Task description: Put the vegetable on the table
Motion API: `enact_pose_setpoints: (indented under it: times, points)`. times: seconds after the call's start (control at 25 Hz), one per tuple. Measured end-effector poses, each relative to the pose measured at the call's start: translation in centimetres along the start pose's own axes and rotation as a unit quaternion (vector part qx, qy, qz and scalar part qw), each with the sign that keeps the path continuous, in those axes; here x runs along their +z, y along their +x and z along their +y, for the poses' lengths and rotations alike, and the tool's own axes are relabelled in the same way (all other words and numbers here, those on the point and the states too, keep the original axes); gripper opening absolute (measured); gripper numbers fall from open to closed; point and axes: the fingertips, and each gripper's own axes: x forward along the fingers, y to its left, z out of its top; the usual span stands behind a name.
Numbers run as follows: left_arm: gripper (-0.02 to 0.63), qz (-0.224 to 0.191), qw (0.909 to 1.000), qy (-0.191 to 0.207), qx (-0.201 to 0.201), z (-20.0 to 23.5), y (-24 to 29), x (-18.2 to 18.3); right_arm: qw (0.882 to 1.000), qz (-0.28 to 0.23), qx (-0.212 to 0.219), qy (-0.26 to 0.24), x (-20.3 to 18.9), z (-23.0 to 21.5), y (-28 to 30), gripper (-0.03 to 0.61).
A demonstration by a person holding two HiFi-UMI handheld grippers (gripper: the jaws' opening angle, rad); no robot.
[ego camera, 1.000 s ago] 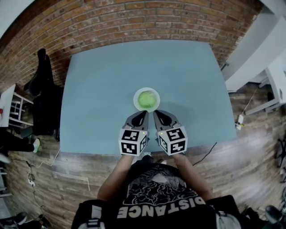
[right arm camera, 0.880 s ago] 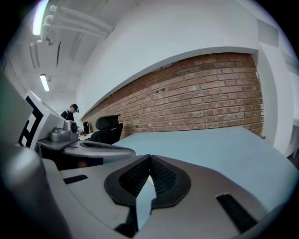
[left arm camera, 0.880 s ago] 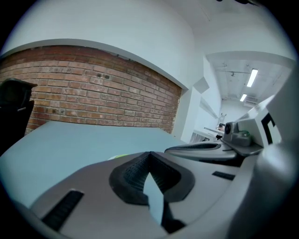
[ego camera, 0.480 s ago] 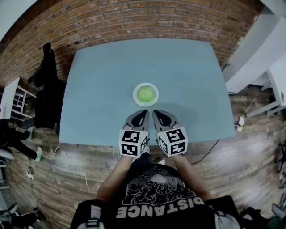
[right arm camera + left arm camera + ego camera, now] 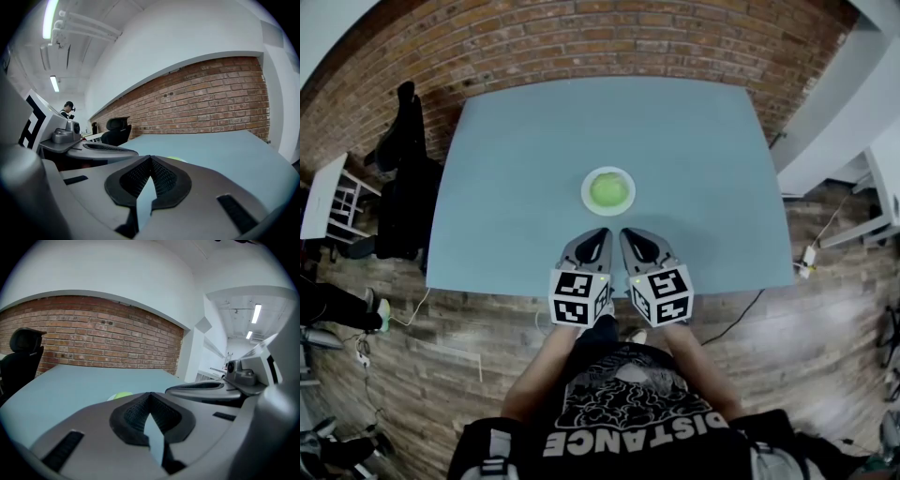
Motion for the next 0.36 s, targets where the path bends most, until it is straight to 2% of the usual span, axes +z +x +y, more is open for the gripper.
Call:
enact_pose_setpoints:
  times: [0.36]
  points:
    - [0.000,0.007,1.0000,0.001,-0.006,0.01,0.36,-0.09,1.000,0.000,-0.006,-0.003,0.40,-0.37,0.21,0.008]
